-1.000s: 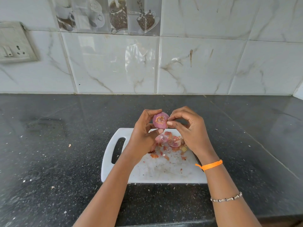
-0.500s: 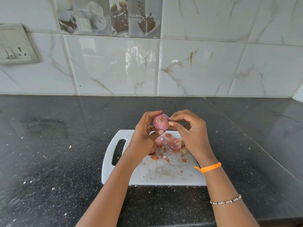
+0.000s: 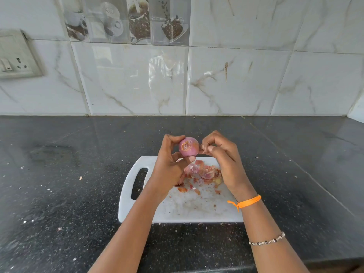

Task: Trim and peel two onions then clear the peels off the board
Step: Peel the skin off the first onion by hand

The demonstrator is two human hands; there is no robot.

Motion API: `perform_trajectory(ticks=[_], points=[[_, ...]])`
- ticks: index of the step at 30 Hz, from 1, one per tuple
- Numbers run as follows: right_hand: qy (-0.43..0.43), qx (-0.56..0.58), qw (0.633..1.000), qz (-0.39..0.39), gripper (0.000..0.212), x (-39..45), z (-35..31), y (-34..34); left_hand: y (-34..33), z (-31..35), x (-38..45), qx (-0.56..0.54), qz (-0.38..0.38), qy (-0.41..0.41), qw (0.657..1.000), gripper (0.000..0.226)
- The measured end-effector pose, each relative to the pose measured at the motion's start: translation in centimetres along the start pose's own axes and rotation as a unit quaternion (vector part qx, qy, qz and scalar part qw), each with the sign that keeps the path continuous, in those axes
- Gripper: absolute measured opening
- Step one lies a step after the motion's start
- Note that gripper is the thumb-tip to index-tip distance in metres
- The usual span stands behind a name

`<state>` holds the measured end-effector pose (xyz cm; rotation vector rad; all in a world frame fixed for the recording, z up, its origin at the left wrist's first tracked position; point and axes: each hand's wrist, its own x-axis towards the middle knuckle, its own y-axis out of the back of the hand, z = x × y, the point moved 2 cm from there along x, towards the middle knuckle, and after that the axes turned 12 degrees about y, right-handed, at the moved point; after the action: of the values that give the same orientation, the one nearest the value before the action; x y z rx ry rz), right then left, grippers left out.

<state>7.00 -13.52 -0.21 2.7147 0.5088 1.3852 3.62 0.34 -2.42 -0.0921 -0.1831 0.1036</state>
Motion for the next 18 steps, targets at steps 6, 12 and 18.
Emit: perform_trajectory(ticks=[6, 12, 18], points=[[-0.006, -0.084, 0.996, 0.039, 0.006, -0.18, 0.31, -0.88, -0.19, 0.36, -0.07, 0.019, 0.031, -0.005, 0.999, 0.044], [0.011, -0.102, 0.994, 0.036, 0.007, -0.28, 0.33, -0.80, -0.20, 0.54, -0.18, 0.034, 0.035, -0.019, 0.999, 0.042], [0.003, -0.085, 0.995, 0.053, 0.011, -0.07, 0.34, -0.56, -0.36, 0.54, -0.16, 0.048, 0.030, -0.026, 0.998, 0.044]])
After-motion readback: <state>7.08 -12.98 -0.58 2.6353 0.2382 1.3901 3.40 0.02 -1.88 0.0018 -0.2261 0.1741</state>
